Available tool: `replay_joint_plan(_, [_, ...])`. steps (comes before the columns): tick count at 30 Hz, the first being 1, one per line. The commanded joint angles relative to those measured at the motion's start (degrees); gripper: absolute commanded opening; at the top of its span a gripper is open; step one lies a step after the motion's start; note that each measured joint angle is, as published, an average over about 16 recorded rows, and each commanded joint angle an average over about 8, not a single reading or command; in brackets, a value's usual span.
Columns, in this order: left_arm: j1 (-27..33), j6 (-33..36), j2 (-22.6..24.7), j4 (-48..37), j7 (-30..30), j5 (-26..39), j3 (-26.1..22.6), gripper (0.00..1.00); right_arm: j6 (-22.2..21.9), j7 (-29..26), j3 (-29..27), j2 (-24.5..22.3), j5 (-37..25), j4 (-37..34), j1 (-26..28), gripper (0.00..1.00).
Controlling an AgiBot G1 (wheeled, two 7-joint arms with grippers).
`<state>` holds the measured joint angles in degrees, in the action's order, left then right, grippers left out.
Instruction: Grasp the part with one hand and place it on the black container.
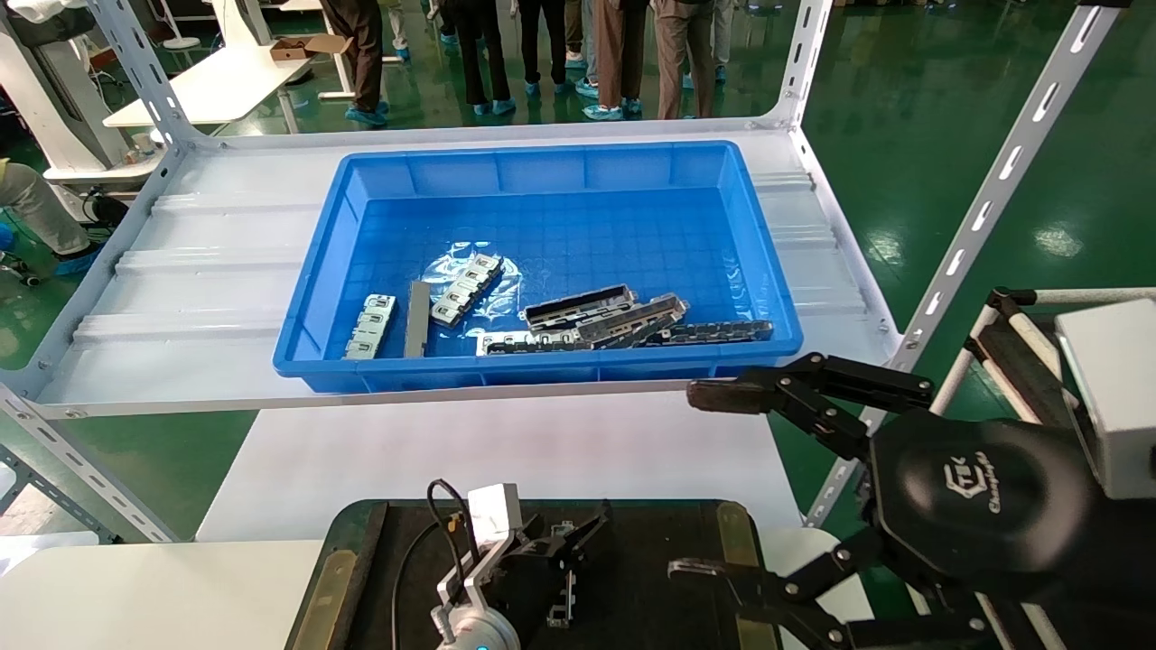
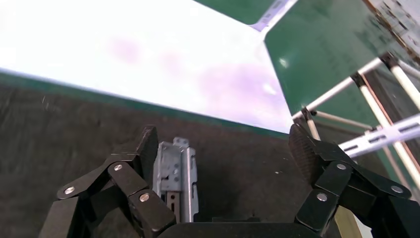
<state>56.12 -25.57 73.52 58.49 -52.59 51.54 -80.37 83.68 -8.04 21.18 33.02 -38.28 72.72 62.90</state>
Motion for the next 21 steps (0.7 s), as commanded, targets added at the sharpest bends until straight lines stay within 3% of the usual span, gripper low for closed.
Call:
replay_joint_plan(1, [0.23,1.01,-0.79,0.53,-0.54,2.37,-0.01,1.0,0.0,0.0,0.0,0.0,0.0,0.0,0.0,1.0])
replay_joint_plan(10, [0.75,8.28,-6.11,6.41,-4.59,13.03,0.54,1.0,0.0,0.0,0.01,0.0,0.0,0.0,0.0,1.0])
replay_joint_plan(21, [0.98,17.12,-13.7,15.39,-8.83,21.72,2.3,1.0,0.0,0.01,0.01,0.0,0.01,0.0,0.0,1.0])
